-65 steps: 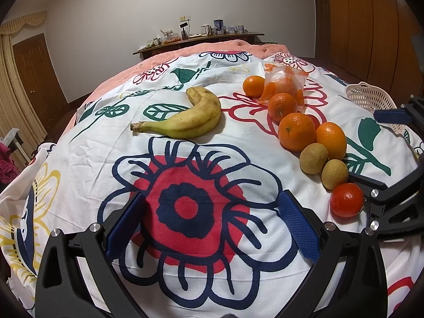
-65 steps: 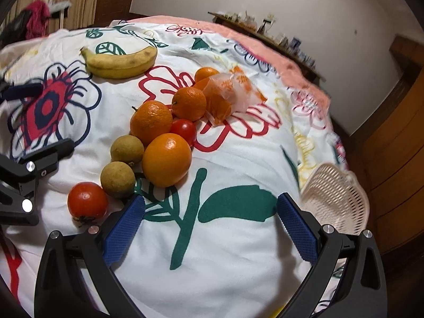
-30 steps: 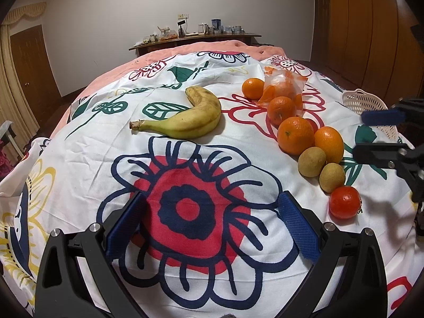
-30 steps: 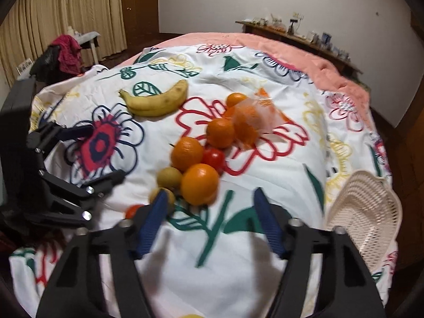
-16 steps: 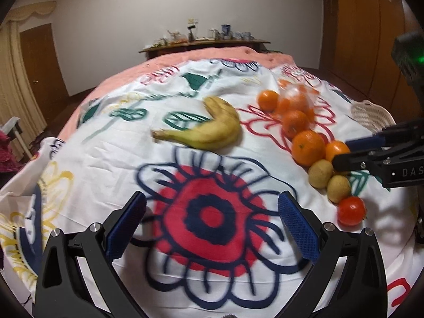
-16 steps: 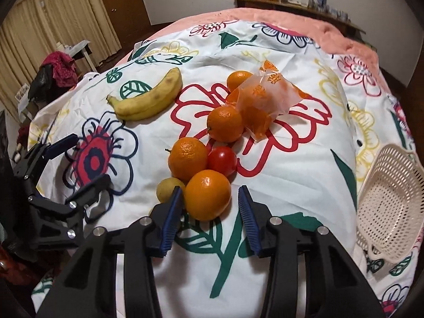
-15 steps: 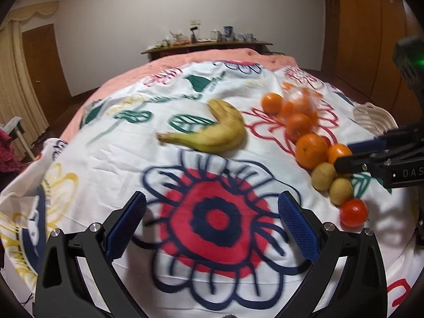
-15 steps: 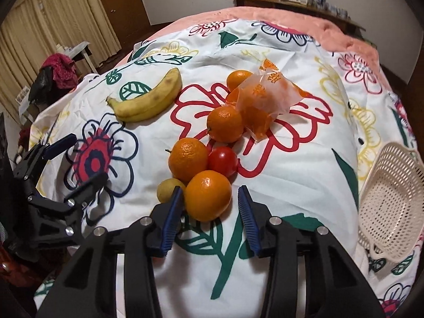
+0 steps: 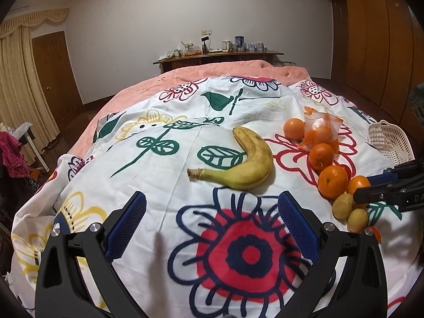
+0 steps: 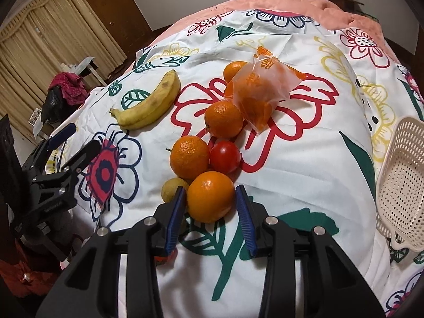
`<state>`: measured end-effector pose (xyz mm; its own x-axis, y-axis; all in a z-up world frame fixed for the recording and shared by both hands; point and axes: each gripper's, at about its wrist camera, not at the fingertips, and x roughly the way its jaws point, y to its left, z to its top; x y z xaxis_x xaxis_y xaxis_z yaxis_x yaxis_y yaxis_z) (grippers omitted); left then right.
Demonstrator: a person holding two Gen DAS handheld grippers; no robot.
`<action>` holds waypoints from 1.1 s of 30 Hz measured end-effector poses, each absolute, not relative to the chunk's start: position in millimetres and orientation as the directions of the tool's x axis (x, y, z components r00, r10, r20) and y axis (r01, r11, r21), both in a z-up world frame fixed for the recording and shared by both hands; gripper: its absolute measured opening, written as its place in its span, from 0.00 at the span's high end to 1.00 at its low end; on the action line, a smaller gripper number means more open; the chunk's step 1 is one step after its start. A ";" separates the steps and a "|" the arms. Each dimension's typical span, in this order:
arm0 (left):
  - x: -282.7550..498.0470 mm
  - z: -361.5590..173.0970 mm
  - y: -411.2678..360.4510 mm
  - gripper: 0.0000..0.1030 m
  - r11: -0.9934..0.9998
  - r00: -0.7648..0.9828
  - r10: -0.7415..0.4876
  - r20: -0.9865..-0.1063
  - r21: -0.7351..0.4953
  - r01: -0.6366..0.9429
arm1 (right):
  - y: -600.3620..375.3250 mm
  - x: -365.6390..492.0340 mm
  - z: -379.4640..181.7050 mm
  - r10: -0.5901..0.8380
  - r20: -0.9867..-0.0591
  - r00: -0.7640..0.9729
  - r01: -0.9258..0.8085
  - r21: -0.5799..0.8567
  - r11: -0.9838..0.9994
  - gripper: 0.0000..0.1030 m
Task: Organize fruits
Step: 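Move the right gripper to the large orange and close on it, then carry the orange with the right gripper into the white basket while the left gripper grasps the banana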
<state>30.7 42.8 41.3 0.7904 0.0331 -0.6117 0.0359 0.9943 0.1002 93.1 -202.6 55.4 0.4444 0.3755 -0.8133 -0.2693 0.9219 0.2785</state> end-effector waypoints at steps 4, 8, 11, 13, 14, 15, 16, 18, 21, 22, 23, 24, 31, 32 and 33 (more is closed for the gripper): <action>43.0 43.3 37.1 0.02 0.993 0.785 0.009 -0.620 0.095 0.064 | -206.2 90.1 58.1 0.394 -0.798 0.456 -0.267 0.300 0.916 0.62; 59.8 41.5 28.5 0.03 0.992 0.761 -0.008 -0.649 0.091 0.088 | -212.9 82.9 65.1 0.416 -0.772 0.481 -0.261 0.327 0.908 0.62; 74.3 41.7 18.6 0.11 0.988 0.745 -0.035 -0.667 0.091 0.128 | -219.3 78.6 70.0 0.431 -0.752 0.499 -0.256 0.347 0.902 0.62; 82.5 40.2 12.0 0.11 0.984 0.732 -0.052 -0.679 0.089 0.153 | -223.4 77.5 72.2 0.432 -0.743 0.511 -0.252 0.351 0.902 0.62; 86.9 38.3 9.2 0.15 0.982 0.723 -0.062 -0.688 0.086 0.167 | -226.3 77.0 73.0 0.436 -0.737 0.516 -0.249 0.358 0.900 0.62; 94.0 35.5 5.4 0.18 0.980 0.704 -0.074 -0.706 0.078 0.182 | -229.0 76.5 73.4 0.438 -0.733 0.520 -0.245 0.364 0.899 0.62; 99.5 33.3 3.9 0.22 0.979 0.687 -0.087 -0.722 0.065 0.192 | -231.6 75.8 73.5 0.439 -0.730 0.524 -0.242 0.367 0.898 0.62; 112.1 27.1 3.2 0.28 0.981 0.651 -0.103 -0.752 0.031 0.190 | -236.6 74.6 74.5 0.442 -0.721 0.533 -0.237 0.374 0.897 0.62; 127.3 21.1 1.7 0.35 0.986 0.632 -0.086 -0.770 0.026 0.166 | -244.5 72.6 76.6 0.445 -0.708 0.549 -0.231 0.383 0.894 0.62; 130.0 20.5 0.9 0.39 0.986 0.631 -0.082 -0.771 0.030 0.163 | -246.5 71.9 77.1 0.443 -0.705 0.554 -0.229 0.383 0.895 0.62; 132.0 19.9 0.7 0.44 0.986 0.628 -0.079 -0.774 0.031 0.162 | -248.4 71.5 77.5 0.440 -0.703 0.559 -0.227 0.380 0.896 0.62; 135.0 18.9 0.4 0.47 0.986 0.624 -0.076 -0.778 0.032 0.161 | -251.3 71.0 77.7 0.438 -0.700 0.564 -0.225 0.381 0.897 0.62; 134.1 26.1 1.7 0.67 0.990 0.636 -0.087 -0.766 0.004 0.140 | -273.2 69.5 77.2 0.456 -0.669 0.586 -0.203 0.424 0.883 0.62; 131.9 30.0 0.5 0.69 0.990 0.641 -0.092 -0.762 0.000 0.142 | -275.5 69.5 77.5 0.456 -0.666 0.590 -0.200 0.427 0.882 0.62; 131.0 31.9 0.1 0.69 0.990 0.641 -0.096 -0.761 -0.007 0.140 | -278.7 69.2 78.3 0.457 -0.660 0.596 -0.198 0.430 0.881 0.62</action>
<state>131.0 0.1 31.9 0.6414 -0.0959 -0.7612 0.1401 0.9901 -0.0066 69.2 -278.7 78.3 0.5962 0.4567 -0.6603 -0.1980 0.8807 0.4303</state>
